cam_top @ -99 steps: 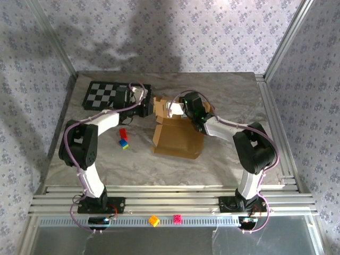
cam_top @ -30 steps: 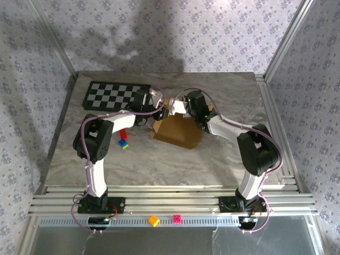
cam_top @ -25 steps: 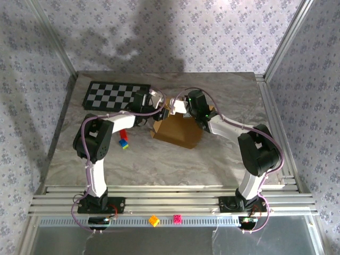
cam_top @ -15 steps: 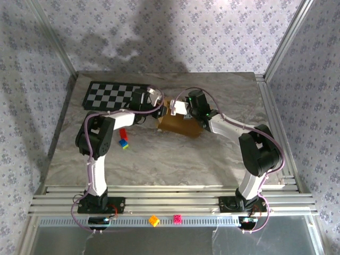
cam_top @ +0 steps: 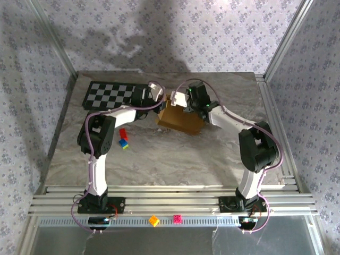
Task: Fold the paper box
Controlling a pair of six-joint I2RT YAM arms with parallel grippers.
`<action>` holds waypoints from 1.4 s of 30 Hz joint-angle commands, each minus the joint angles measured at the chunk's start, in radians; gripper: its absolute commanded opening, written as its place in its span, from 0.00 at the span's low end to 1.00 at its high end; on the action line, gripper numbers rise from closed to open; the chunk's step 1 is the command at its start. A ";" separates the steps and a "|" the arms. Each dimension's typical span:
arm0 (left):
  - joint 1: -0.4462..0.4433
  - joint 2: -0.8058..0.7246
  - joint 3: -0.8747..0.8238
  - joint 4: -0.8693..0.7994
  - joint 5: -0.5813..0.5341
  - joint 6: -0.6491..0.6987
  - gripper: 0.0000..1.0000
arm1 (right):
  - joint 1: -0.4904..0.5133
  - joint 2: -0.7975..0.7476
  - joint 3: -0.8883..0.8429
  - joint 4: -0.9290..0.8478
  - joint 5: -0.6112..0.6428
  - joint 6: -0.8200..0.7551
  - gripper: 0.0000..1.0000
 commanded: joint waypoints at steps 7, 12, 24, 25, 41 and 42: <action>0.000 -0.063 0.061 -0.104 0.026 -0.016 0.00 | -0.015 -0.014 0.108 -0.238 -0.110 0.163 0.00; -0.002 -0.128 0.057 -0.253 0.016 -0.082 0.00 | -0.014 -0.028 0.119 -0.243 -0.107 0.223 0.15; -0.080 -0.269 -0.076 -0.363 -0.103 -0.191 0.00 | -0.001 -0.148 0.100 -0.350 -0.131 0.464 0.21; -0.080 -0.280 -0.084 -0.359 -0.105 -0.195 0.02 | -0.001 -0.148 0.095 -0.357 -0.128 0.455 0.15; -0.001 -0.187 0.261 -0.656 -0.160 -0.409 0.41 | -0.079 -0.178 0.122 -0.283 0.073 0.907 0.25; -0.003 -0.146 0.316 -0.701 -0.161 -0.409 0.41 | -0.098 -0.176 0.135 -0.309 0.105 1.051 0.30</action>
